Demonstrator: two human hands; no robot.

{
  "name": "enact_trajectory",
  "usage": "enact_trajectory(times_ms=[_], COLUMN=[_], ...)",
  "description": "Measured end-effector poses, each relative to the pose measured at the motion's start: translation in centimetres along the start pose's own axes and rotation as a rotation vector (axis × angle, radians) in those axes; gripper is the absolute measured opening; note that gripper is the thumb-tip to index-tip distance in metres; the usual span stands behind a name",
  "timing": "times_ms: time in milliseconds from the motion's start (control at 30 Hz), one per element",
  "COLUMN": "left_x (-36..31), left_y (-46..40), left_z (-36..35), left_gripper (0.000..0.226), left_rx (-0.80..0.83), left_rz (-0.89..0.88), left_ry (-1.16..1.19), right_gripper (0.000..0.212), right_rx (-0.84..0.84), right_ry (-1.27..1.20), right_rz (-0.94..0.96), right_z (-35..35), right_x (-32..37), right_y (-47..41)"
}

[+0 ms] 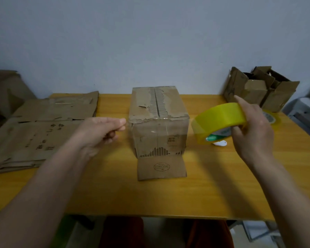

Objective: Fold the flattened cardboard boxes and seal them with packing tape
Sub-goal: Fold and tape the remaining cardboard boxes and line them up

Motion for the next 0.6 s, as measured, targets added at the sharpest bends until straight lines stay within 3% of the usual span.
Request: enact_trajectory(times_ms=[233, 600], left_x=[-3.0, -2.9], left_y=[-2.0, -2.6], left_z=[-0.1, -0.4], left_gripper=[0.017, 0.023], left_rx=[-0.183, -0.219], left_rz=[-0.158, -0.181], left_ry=[-0.183, -0.375], right_gripper=[0.067, 0.065], right_rx=[0.03, 0.069], right_ry=[0.24, 0.372], right_rz=[0.041, 0.099], right_z=[-0.2, -3.0], right_x=[0.7, 1.5], right_y=[-3.1, -3.9])
Point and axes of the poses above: each hand's wrist, its own y-axis away from the middle knuckle, its own z-axis out of the back of the hand, x = y × z, the point moved 10 cm from there along -y, towards the middle knuckle, and after that the axes turned 4 degrees about z, right-handed, at the moved point
